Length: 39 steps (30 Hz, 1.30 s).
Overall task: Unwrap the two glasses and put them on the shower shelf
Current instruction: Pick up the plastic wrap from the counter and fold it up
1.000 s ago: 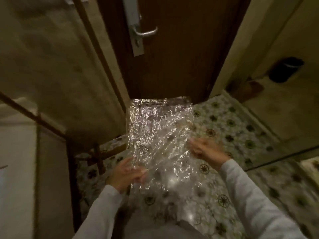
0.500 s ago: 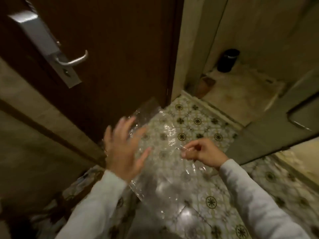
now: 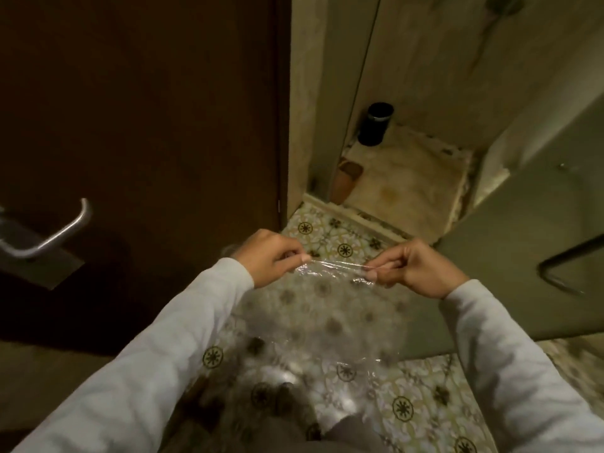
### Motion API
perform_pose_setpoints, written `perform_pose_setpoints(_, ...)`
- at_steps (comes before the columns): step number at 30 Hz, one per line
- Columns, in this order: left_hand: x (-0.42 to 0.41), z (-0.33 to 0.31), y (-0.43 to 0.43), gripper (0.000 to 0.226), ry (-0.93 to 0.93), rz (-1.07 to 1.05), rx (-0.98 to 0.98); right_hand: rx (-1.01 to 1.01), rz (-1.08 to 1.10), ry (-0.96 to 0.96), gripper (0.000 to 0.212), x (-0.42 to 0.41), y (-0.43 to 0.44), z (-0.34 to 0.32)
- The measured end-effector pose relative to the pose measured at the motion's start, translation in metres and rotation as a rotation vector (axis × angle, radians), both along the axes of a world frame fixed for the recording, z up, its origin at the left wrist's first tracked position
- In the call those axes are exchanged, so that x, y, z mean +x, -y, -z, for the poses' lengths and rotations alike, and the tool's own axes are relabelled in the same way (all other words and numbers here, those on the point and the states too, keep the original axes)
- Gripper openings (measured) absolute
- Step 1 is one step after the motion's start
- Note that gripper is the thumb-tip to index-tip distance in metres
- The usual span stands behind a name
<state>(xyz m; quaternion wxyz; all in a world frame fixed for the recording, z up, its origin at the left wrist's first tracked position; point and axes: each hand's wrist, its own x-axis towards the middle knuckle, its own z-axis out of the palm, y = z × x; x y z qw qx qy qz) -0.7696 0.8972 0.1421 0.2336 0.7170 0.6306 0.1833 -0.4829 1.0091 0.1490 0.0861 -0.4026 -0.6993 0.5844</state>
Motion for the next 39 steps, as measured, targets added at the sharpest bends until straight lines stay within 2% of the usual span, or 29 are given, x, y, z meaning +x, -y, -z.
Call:
perform_pose_setpoints(2,0.002,0.000,-0.024,0.024,-0.010,0.067,0.045,0.059,-0.060,0.080,0.016,0.003,-0.015,-0.010)
perform_pose_setpoints(5,0.021,-0.004,-0.068,0.023,-0.032,0.178,0.120,0.216,-0.257,0.293,0.055,-0.019,-0.035,-0.023)
perform_pose_setpoints(6,0.030,-0.007,-0.083,0.023,-0.053,0.202,0.138,0.255,-0.277,0.328,0.056,-0.032,-0.042,-0.027)
perform_pose_setpoints(9,0.046,-0.013,-0.126,0.033,-0.162,0.164,0.267,0.392,-0.244,0.392,0.019,-0.056,-0.074,-0.029)
perform_pose_setpoints(10,0.044,-0.012,-0.138,0.035,-0.141,0.080,0.363,0.408,-0.190,0.397,0.014,-0.055,-0.086,-0.027)
perform_pose_setpoints(12,0.033,-0.002,-0.157,0.043,-0.019,-0.195,0.530,0.305,0.006,0.290,0.015,-0.034,-0.117,-0.020)
perform_pose_setpoints(14,0.020,0.016,-0.163,0.072,0.175,-0.537,0.521,0.131,0.199,0.055,0.014,-0.007,-0.140,-0.015)
perform_pose_setpoints(15,0.018,0.027,-0.169,0.086,0.359,-0.657,0.428,0.054,0.296,-0.059,0.015,0.009,-0.155,-0.011)
perform_pose_setpoints(16,0.022,0.038,-0.179,0.099,0.607,-0.717,0.263,-0.012,0.387,-0.158,0.015,0.024,-0.170,-0.008)
perform_pose_setpoints(18,0.041,0.055,-0.205,0.121,1.102,-0.687,-0.152,-0.085,0.530,-0.272,0.018,0.050,-0.203,0.002)
perform_pose_setpoints(19,0.051,0.063,-0.221,0.127,1.243,-0.657,-0.311,-0.111,0.588,-0.307,0.022,0.060,-0.220,0.005)
perform_pose_setpoints(21,0.069,0.074,-0.259,0.116,1.370,-0.582,-0.452,-0.145,0.674,-0.353,0.020,0.077,-0.251,0.010)
perform_pose_setpoints(24,0.082,0.078,-0.320,0.074,1.381,-0.553,-0.427,-0.136,0.624,-0.312,0.006,0.101,-0.290,0.019)
perform_pose_setpoints(27,0.083,0.069,-0.368,0.040,1.249,-0.488,-0.378,-0.182,0.506,-0.348,0.029,0.120,-0.321,0.025)
perform_pose_setpoints(28,0.081,0.067,-0.381,0.039,1.219,-0.463,-0.376,-0.204,0.488,-0.362,0.032,0.125,-0.330,0.026)
perform_pose_setpoints(31,0.072,0.063,-0.414,0.062,1.190,-0.386,-0.414,-0.175,0.457,-0.361,0.036,0.136,-0.355,0.033)
perform_pose_setpoints(32,0.068,0.060,-0.425,0.056,1.161,-0.335,-0.406,-0.163,0.472,-0.384,0.033,0.139,-0.363,0.036)
perform_pose_setpoints(35,0.064,0.051,-0.458,0.012,1.150,-0.275,-0.269,-0.134,0.533,-0.480,0.020,0.139,-0.389,0.046)
perform_pose_setpoints(36,0.063,0.047,-0.470,0.013,1.164,-0.278,-0.226,-0.114,0.540,-0.475,0.021,0.136,-0.397,0.049)
perform_pose_setpoints(39,0.060,0.038,-0.507,0.022,1.213,-0.216,-0.231,-0.074,0.569,-0.447,0.051,0.134,-0.428,0.055)
